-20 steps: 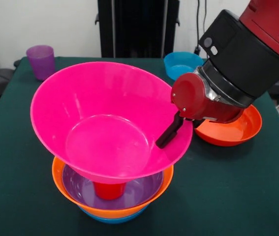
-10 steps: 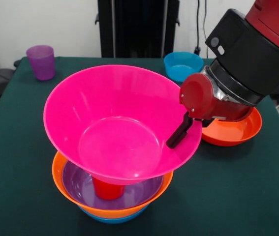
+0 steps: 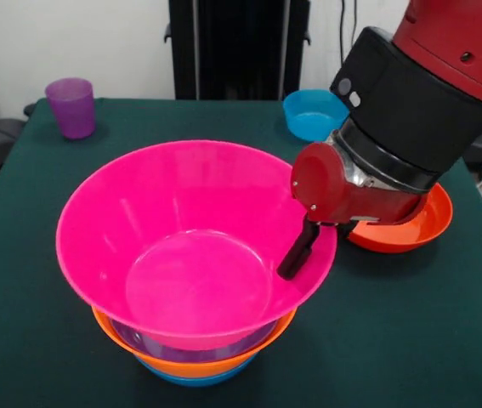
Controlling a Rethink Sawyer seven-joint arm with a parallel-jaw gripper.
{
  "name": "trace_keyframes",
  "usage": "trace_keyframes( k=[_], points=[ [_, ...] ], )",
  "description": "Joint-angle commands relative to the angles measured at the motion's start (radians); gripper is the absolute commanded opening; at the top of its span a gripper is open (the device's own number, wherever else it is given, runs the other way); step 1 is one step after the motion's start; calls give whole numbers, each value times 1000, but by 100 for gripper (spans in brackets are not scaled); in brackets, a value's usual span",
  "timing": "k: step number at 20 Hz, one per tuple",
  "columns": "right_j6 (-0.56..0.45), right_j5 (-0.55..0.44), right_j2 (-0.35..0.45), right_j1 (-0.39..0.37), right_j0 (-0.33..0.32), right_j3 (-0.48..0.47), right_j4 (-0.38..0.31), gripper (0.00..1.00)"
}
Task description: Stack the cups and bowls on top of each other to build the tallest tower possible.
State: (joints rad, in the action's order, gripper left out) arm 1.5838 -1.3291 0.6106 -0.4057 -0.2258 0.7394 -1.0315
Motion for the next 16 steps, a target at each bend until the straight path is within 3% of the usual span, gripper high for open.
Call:
trace_keyframes(
  k=[1,16],
  points=[
    [-125,95,-50,24,-47,110,28,0],
    [-102,60,-118,-8,-2,120,56,0]
  ],
)
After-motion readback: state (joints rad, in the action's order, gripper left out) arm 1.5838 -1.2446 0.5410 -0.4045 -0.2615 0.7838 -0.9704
